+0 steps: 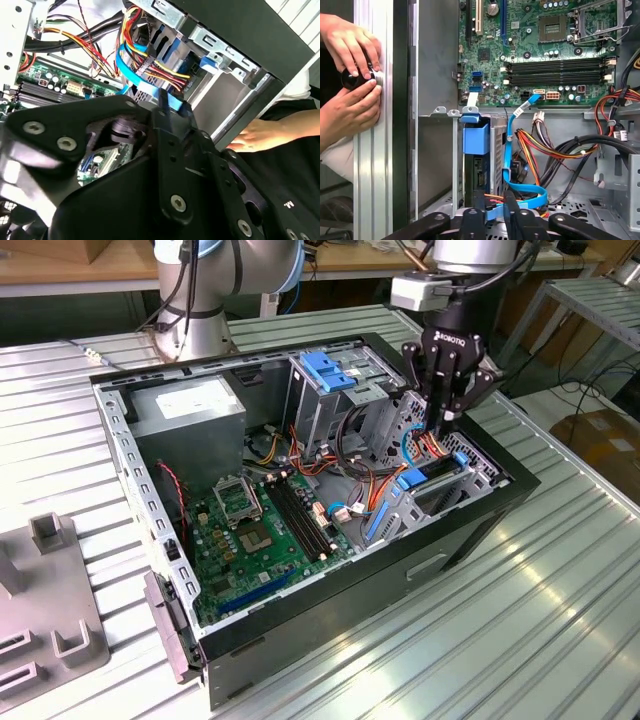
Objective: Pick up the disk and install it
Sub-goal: 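Insert the second disk wire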
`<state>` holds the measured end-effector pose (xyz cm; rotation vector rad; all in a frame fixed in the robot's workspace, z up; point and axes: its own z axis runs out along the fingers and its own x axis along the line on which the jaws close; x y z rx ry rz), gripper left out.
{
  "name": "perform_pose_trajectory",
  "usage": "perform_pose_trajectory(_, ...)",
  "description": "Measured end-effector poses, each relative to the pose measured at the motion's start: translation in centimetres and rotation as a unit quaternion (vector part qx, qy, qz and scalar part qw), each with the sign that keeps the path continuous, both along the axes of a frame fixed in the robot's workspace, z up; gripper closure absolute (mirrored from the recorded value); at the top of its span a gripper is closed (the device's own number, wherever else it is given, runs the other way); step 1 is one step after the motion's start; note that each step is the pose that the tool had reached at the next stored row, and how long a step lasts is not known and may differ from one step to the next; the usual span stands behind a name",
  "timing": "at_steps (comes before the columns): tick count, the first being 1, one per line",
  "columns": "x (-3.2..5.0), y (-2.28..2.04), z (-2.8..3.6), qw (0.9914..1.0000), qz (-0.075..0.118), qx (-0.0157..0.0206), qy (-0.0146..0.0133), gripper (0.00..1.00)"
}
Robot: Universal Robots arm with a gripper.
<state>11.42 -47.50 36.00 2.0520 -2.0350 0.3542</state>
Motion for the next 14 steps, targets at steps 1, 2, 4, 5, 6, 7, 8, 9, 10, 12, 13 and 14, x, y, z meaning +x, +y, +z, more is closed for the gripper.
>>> perform_pose_trajectory(1, 0.00, 0.00, -0.03, 1.00000, 0.000, -0.0004, 0.0000, 0.78)
perform_pose_trajectory(2, 0.00, 0.00, -0.03, 1.00000, 0.000, -0.0005, 0.0000, 0.78)
perform_pose_trajectory(4, 0.00, 0.00, -0.04, 1.00000, 0.000, -0.0004, 0.0000, 0.84)
perform_pose_trajectory(5, 0.01, 0.00, -0.05, 1.00000, 0.000, -0.0003, 0.0000, 0.84)
perform_pose_trajectory(6, 0.00, 0.00, -0.05, 1.00000, 0.000, -0.0004, 0.0000, 0.84)
perform_pose_trajectory(7, 0.00, 0.00, -0.05, 1.00000, 0.000, -0.0004, 0.0000, 0.84)
perform_pose_trajectory(8, 0.00, 0.00, -0.05, 1.00000, 0.000, -0.0003, 0.0000, 0.84)
perform_pose_trajectory(9, 0.00, -0.03, -0.06, 1.00000, 0.000, 0.0020, -0.0001, 0.84)
perform_pose_trajectory(10, -0.05, -0.15, -0.06, 0.99996, 0.000, 0.0086, -0.0001, 0.84)
perform_pose_trajectory(12, -0.28, -0.57, -0.06, 0.99980, 0.000, 0.0198, -0.0001, 0.84)
perform_pose_trajectory(13, -0.39, -0.72, -0.07, 0.99973, 0.000, 0.0231, -0.0003, 0.84)
perform_pose_trajectory(14, -0.54, -0.94, -0.09, 0.99964, 0.000, 0.0267, -0.0005, 0.84)
